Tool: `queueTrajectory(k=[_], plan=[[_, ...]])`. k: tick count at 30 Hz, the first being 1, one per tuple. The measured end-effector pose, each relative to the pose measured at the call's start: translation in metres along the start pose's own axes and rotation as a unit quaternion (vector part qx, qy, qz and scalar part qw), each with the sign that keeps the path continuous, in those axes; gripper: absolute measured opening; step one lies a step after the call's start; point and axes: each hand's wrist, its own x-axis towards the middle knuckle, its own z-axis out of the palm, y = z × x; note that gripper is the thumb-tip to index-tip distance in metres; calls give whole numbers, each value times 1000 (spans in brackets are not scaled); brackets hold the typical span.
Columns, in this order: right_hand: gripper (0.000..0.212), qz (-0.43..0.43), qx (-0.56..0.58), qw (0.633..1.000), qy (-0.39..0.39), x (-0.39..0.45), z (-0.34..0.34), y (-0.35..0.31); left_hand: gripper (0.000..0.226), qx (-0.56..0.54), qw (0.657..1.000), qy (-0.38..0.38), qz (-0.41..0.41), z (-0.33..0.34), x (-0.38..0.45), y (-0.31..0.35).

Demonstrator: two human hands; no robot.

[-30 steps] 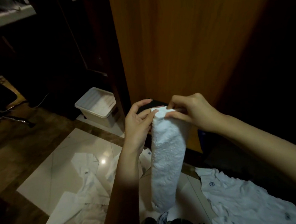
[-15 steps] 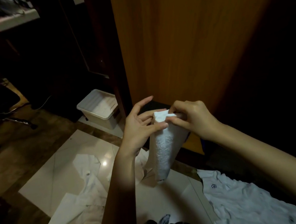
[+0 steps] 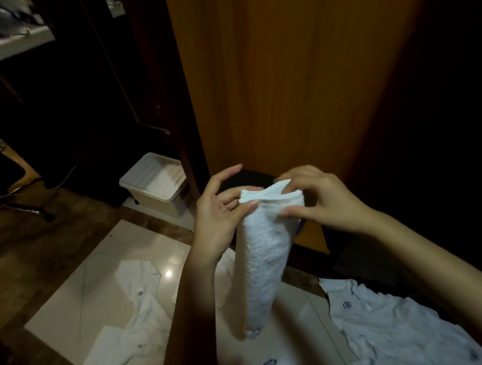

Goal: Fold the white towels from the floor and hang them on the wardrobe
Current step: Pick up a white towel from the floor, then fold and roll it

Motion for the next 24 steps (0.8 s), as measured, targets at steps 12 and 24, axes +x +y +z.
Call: queueTrajectory(k=[12,24], plan=[[27,159,300,929,148,-4,13,-11,43,26,998,59,20,2,0,-2],[17,146,531,819,161,12,1,-44,93,-36,993,-100,-55,11,-5,-14]])
